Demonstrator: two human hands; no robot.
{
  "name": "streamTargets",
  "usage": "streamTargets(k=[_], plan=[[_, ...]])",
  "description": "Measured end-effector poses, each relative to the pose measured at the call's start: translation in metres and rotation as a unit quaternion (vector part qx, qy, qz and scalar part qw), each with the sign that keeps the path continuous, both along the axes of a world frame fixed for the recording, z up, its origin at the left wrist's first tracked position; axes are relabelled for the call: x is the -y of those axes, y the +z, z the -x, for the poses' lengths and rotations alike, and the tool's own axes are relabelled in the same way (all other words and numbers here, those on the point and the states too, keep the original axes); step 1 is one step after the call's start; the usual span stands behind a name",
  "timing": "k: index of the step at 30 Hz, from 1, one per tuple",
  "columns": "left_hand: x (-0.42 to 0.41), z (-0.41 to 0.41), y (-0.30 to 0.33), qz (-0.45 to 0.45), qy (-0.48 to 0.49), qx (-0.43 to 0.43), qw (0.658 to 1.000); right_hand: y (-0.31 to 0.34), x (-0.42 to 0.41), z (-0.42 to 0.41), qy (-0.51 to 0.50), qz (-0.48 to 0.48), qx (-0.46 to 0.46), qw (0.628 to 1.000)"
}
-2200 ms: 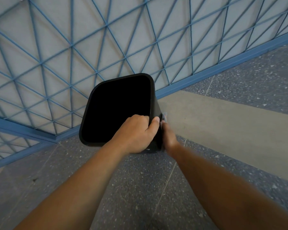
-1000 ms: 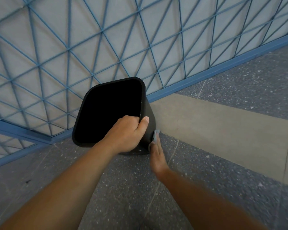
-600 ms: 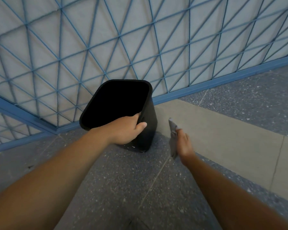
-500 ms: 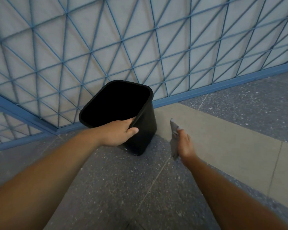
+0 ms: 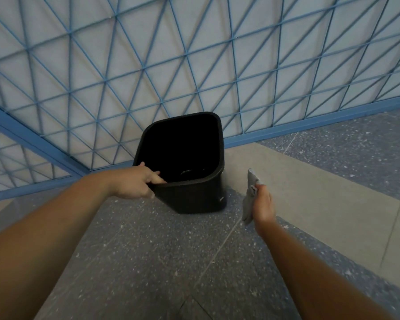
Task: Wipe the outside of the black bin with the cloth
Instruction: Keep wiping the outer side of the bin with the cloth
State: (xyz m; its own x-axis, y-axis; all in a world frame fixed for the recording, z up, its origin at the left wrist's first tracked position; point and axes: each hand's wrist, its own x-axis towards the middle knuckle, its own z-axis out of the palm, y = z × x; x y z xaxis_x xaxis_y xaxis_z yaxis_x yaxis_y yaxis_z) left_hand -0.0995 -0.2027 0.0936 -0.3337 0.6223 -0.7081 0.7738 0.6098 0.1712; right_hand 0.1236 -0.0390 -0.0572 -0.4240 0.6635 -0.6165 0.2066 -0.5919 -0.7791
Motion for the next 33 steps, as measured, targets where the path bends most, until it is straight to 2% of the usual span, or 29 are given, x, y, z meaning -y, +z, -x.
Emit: streamTargets(k=[4,6,8,10,13,14,16,18,19,23,26,31,33], plan=[[0.002,0.012,-0.003,0.038,-0.039,-0.125,0.991,0.003,0.002,0.001,0.003,-0.01,0.016,1.0],[-0.006,0.005,0.002,0.059,-0.042,-0.146,0.987,0.003,0.004,0.001,0.005,-0.013,0.016,1.0],[-0.02,-0.011,0.008,0.021,-0.015,-0.12,0.992,0.002,0.006,0.001,0.005,-0.006,0.009,1.0],[-0.038,-0.036,0.012,-0.068,0.036,-0.052,0.996,0.001,0.007,0.002,0.002,-0.004,-0.004,1.0],[-0.061,-0.078,0.0,-0.171,0.072,0.009,0.983,0.002,0.007,0.007,0.005,-0.015,-0.015,1.0],[-0.067,-0.089,-0.007,-0.195,0.086,-0.005,0.977,0.002,0.006,0.008,0.008,-0.016,-0.018,1.0],[-0.073,-0.102,-0.02,-0.203,0.09,-0.093,0.971,0.001,0.004,0.008,0.009,-0.015,-0.024,1.0],[-0.074,-0.104,-0.029,-0.191,0.04,-0.187,0.963,0.001,0.001,0.006,0.001,-0.006,-0.033,0.999],[-0.073,-0.104,-0.031,-0.2,0.014,-0.195,0.96,0.0,-0.002,0.005,-0.006,-0.003,-0.034,0.999],[-0.064,-0.092,-0.024,-0.177,-0.006,-0.119,0.977,-0.01,-0.011,0.003,-0.027,0.007,-0.034,0.999],[-0.058,-0.083,-0.024,-0.15,0.027,-0.098,0.983,-0.019,-0.015,0.006,-0.026,0.024,-0.032,0.999],[-0.059,-0.089,-0.03,-0.19,0.061,-0.062,0.978,-0.03,-0.003,0.013,-0.013,0.049,-0.021,0.998],[-0.059,-0.091,-0.032,-0.212,0.053,-0.076,0.973,-0.039,0.002,0.016,0.014,0.057,-0.032,0.998]])
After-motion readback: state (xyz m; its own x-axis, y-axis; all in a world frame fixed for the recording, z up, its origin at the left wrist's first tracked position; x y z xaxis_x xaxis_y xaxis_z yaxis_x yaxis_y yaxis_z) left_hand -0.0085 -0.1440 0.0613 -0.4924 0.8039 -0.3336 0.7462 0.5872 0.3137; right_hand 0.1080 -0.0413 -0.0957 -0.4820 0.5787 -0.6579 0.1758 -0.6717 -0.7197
